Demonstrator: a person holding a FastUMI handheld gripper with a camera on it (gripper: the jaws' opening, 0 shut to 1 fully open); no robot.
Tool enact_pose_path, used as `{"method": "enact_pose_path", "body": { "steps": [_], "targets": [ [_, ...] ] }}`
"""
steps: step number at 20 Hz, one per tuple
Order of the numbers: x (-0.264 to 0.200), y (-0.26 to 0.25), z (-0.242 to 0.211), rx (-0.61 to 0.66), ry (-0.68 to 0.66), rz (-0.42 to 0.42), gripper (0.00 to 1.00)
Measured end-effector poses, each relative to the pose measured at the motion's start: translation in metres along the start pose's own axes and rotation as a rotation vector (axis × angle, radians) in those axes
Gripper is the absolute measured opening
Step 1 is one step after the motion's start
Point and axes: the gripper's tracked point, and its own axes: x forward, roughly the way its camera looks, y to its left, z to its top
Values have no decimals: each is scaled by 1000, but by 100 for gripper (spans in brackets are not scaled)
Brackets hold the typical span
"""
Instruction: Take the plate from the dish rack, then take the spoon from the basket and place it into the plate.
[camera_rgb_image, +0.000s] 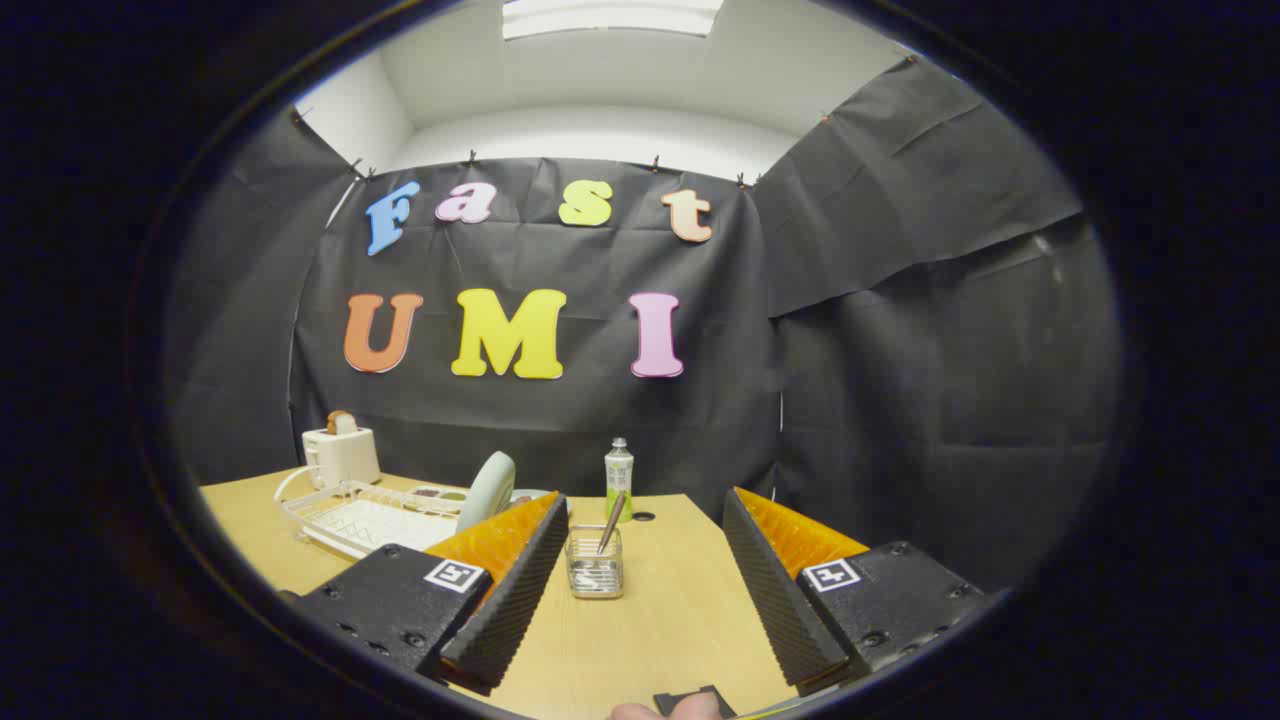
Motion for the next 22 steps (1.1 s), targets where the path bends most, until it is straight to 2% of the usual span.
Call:
{"method": "enact_pose_path", "body": {
  "steps": [16,22],
  "targets": [
    [15,6,-6,38,41,-10,100],
    [31,20,5,21,67,33,100]
  ]
}}
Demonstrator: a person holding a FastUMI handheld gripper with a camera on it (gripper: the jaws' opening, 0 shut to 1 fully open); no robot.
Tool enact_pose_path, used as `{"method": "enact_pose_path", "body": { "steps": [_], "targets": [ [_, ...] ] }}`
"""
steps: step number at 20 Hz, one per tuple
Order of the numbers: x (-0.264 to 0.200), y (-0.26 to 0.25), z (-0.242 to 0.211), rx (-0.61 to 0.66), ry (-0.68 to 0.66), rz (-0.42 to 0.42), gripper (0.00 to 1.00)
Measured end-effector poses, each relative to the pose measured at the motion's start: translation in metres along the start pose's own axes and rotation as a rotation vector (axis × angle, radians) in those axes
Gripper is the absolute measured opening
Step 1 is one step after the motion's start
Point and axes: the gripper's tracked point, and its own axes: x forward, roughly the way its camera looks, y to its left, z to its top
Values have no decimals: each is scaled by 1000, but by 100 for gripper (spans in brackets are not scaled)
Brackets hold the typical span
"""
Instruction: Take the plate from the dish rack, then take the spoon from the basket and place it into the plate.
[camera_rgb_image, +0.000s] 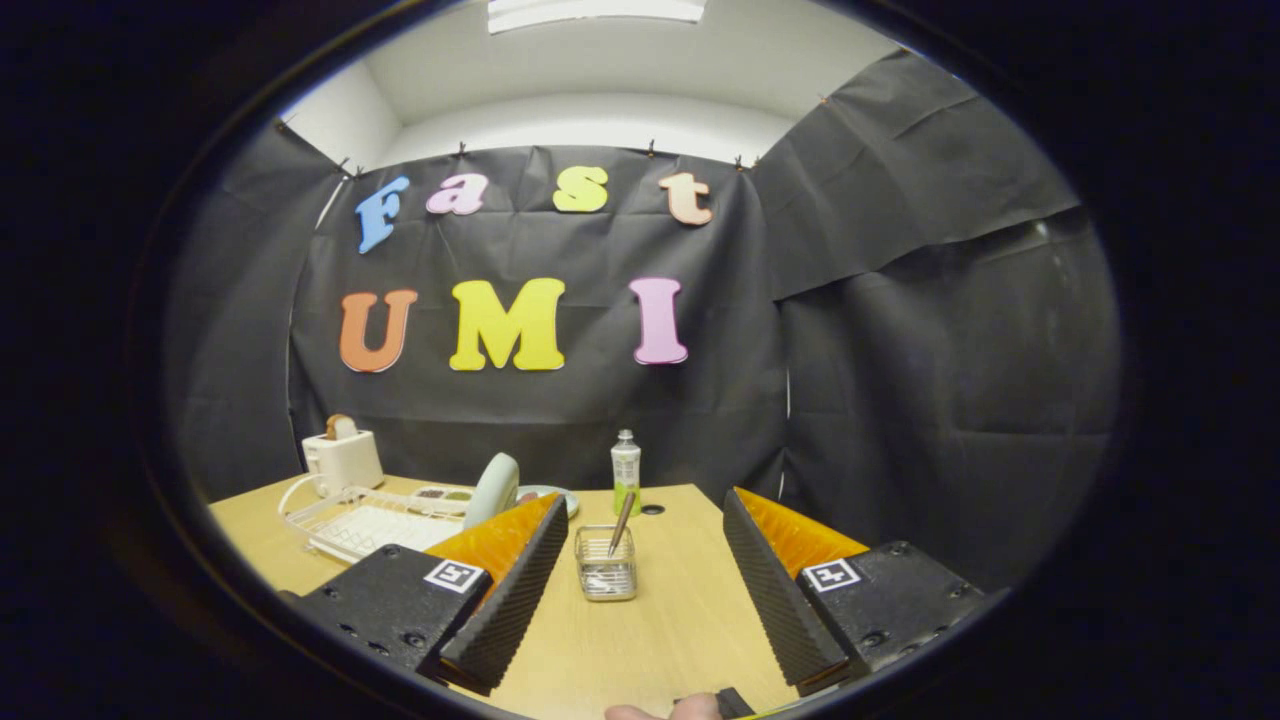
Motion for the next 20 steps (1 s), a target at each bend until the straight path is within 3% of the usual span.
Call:
{"method": "enact_pose_path", "body": {
  "steps": [6,9,20],
  "targets": [
    [45,32,35,-124,68,81,100],
    [76,59,40,-181,169,141,100],
    [175,148,37,-108,559,276,100]
  ]
}}
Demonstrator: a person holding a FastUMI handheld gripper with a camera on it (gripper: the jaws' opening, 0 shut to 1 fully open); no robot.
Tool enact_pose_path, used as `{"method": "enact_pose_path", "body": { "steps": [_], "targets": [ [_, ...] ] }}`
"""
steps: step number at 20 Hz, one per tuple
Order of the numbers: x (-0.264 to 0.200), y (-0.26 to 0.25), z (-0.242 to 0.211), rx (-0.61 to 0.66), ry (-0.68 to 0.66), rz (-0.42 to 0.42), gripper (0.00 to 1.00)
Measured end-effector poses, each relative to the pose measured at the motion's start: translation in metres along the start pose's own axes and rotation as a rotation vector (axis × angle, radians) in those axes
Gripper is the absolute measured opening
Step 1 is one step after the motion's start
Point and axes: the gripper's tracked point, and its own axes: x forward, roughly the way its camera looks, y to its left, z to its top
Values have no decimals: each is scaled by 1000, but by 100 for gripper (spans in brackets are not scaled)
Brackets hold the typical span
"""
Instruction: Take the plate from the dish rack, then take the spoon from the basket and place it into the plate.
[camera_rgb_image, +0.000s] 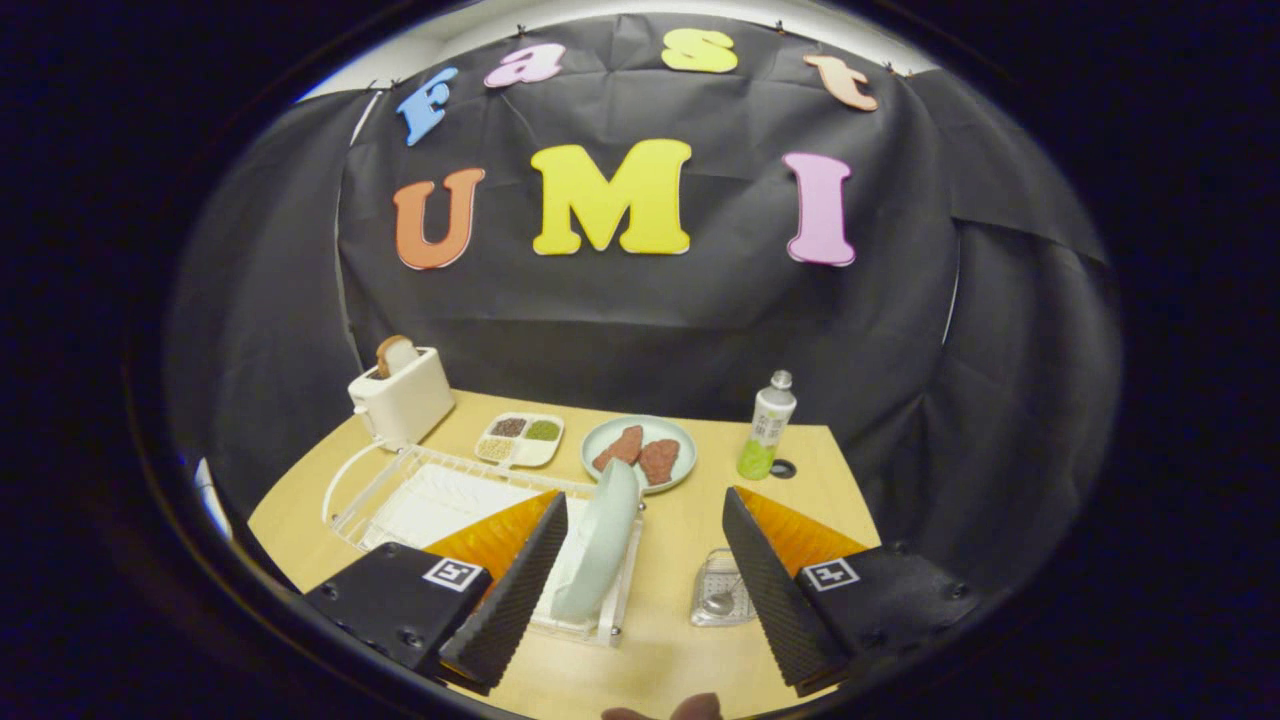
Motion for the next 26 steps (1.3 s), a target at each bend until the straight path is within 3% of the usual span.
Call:
{"method": "enact_pose_path", "body": {
  "steps": [2,10,13,17,21,24,26],
  "targets": [
    [19,13,1,55,84,16,100],
    [77,7,-14,27,252,-102,100],
    [90,8,-20,36,281,-134,95],
    [99,10,-29,44,328,-180,78],
    [99,10,-19,13,312,-248,54],
    [95,11,-11,-17,293,-303,28],
    [91,14,-8,-40,290,-329,26]
  ]
}}
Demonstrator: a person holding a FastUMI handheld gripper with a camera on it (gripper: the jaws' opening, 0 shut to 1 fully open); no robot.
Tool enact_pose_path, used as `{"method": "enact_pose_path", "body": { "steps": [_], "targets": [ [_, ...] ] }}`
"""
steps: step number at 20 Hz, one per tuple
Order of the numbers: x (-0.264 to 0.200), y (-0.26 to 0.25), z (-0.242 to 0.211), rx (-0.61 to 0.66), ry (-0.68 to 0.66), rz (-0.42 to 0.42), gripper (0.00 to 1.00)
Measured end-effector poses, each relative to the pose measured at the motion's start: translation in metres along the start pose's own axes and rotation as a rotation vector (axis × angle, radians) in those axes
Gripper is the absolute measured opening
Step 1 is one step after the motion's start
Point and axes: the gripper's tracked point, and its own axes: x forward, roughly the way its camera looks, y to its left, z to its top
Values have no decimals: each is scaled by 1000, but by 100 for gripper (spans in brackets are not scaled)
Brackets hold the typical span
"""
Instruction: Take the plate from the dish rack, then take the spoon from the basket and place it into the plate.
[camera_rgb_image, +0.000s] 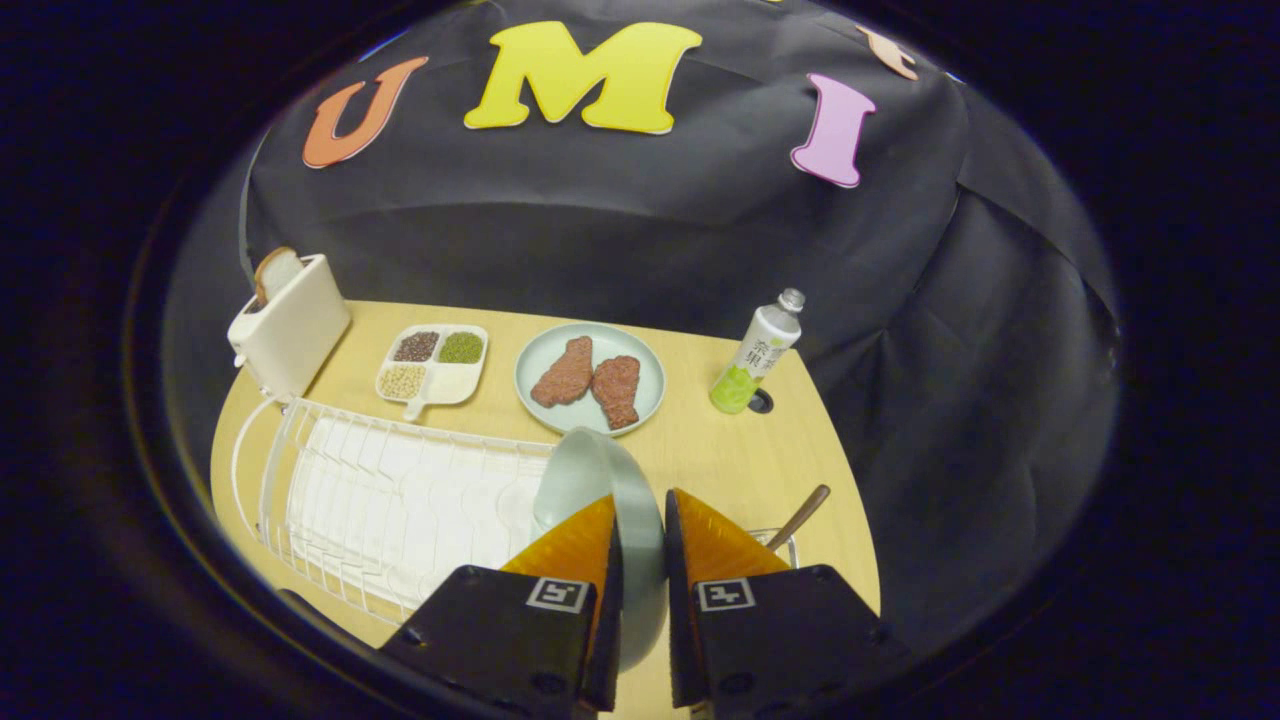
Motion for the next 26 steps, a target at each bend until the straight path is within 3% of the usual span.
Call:
{"method": "enact_pose_path", "body": {
  "steps": [6,9,17,22,26],
  "targets": [
    [-29,-13,22,-94,-84,-147,22],
    [-51,-4,30,-119,-135,-133,15],
    [-101,20,-27,-45,-126,116,13],
    [-123,34,-103,22,-98,285,13],
    [-113,49,-181,128,-5,406,13]
  ]
}}
